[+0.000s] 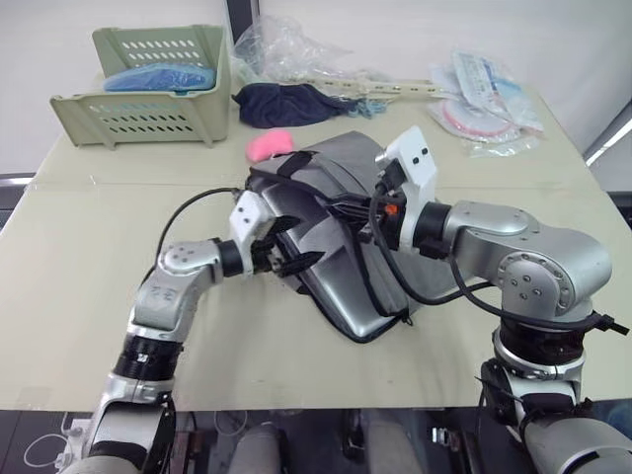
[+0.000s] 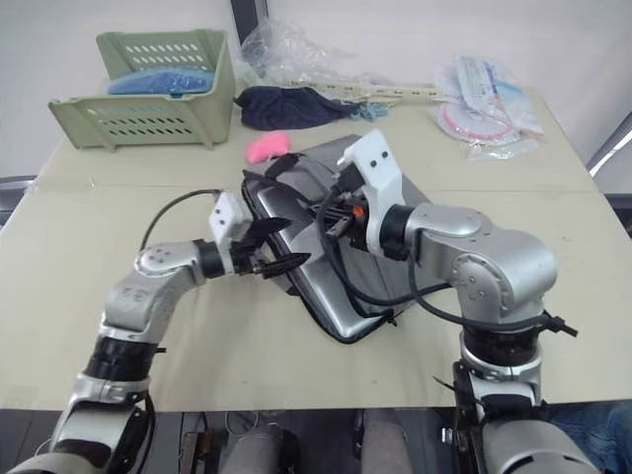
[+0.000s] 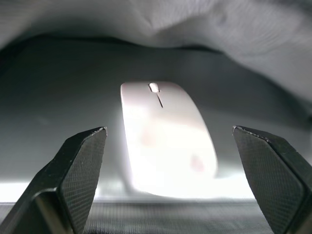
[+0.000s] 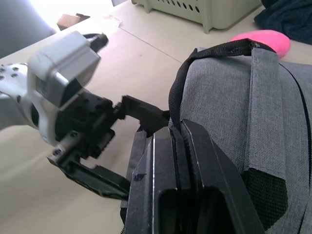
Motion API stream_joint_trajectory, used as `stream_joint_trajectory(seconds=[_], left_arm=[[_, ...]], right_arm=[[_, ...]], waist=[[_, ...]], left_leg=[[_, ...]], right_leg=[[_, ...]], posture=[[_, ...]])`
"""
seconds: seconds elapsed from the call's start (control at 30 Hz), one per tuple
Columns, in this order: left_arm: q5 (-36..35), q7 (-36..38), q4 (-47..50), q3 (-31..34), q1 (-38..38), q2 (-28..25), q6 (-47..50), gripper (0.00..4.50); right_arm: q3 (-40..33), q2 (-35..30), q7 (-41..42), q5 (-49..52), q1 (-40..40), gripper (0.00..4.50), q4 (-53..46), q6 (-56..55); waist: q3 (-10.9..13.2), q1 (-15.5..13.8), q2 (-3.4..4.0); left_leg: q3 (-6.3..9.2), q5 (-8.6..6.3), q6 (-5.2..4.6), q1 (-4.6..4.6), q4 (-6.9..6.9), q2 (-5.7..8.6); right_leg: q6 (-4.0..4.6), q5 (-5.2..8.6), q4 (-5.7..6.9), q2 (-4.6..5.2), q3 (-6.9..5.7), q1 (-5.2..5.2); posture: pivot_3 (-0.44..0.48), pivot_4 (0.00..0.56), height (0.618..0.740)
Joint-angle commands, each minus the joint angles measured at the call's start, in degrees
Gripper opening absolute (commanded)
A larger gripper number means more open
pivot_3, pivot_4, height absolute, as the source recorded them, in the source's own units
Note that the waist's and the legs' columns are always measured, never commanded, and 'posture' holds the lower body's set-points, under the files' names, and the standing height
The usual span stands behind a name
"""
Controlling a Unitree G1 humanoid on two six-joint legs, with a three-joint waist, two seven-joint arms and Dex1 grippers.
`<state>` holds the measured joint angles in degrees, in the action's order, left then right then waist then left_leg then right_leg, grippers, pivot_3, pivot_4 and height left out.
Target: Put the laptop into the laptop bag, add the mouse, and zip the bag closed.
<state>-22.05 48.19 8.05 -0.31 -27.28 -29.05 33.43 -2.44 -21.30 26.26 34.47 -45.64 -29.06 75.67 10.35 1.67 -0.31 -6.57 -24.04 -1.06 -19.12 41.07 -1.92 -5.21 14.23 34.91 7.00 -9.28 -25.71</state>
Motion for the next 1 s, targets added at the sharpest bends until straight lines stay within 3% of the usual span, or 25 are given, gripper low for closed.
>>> stream_joint_trajectory(seconds=[0.03, 0.27, 0.57, 0.6, 0.63, 0.87, 1.0], left_arm=[[-5.23, 5.16, 7.65, 4.23, 3.92, -7.03, 3.96, 4.40], [-8.28, 7.54, 8.86, 9.51, 8.41, -14.26, 4.41, 4.40], [-4.50, 7.05, 0.60, 10.23, 5.98, -16.05, -2.95, 4.40], [-3.69, 7.47, -0.35, 9.88, 5.74, -16.37, -4.25, 4.50], [-2.83, 7.97, -1.57, 9.55, 5.30, -16.69, -5.68, 4.50], [2.15, 9.81, -15.33, 5.87, -4.74, -16.05, -12.73, 4.50], [4.74, 8.86, -26.99, 3.04, -14.18, -12.97, -12.68, 4.50]], right_arm=[[-1.51, -2.02, 0.70, 1.03, 0.13, 0.00, -2.00, -2.10], [0.36, -4.69, 2.66, 2.08, 0.67, 0.00, -1.23, -4.22], [4.37, -6.41, 4.22, 1.89, 4.09, 0.00, -1.62, -8.82], [4.45, -6.87, 4.63, 1.83, 4.73, 0.75, -2.06, -9.52], [3.61, -7.04, 4.82, 2.45, 5.72, 1.06, -2.93, -9.81], [-6.22, -13.03, 7.28, 12.94, 14.09, 4.47, -10.71, -5.43], [-11.70, -16.87, 6.83, 16.03, 21.84, 4.47, -12.27, -4.52]], waist=[[0.00, 0.01, 0.01], [0.02, -0.82, 0.03], [0.02, -1.07, 0.03], [0.02, -1.09, 0.03], [0.02, -1.10, 0.03], [0.02, -1.62, 0.03], [0.00, -2.14, -0.01]], left_leg=[[0.01, 0.00, 0.00, -0.01, -0.02, -0.01], [0.09, 0.00, 0.00, -0.07, 0.08, 0.04], [0.07, 0.00, 0.00, -0.08, -0.01, 0.04], [0.06, 0.00, 0.00, -0.08, -0.02, 0.05], [0.06, 0.00, 0.01, -0.08, -0.02, 0.05], [0.04, 0.00, 0.00, -0.08, 0.00, 0.05], [0.05, 0.00, 0.00, -0.07, 0.01, 0.04]], right_leg=[[0.00, 0.00, -0.02, -0.01, -0.01, 0.00], [0.00, 0.00, -0.09, 0.00, 0.11, 0.06], [0.00, 0.00, -0.15, -0.04, 0.03, 0.04], [0.00, 0.00, -0.16, -0.04, 0.03, 0.04], [0.00, 0.00, -0.16, -0.05, 0.02, 0.04], [0.00, 0.00, -0.20, -0.07, 0.04, 0.06], [0.00, 0.00, -0.21, -0.10, 0.04, 0.10]], posture=[[0.000, 0.150, 0.740], [0.000, 0.150, 0.740], [0.000, 0.150, 0.740], [0.000, 0.150, 0.740], [0.000, 0.150, 0.740], [0.000, 0.150, 0.740], [0.000, 0.150, 0.740]])
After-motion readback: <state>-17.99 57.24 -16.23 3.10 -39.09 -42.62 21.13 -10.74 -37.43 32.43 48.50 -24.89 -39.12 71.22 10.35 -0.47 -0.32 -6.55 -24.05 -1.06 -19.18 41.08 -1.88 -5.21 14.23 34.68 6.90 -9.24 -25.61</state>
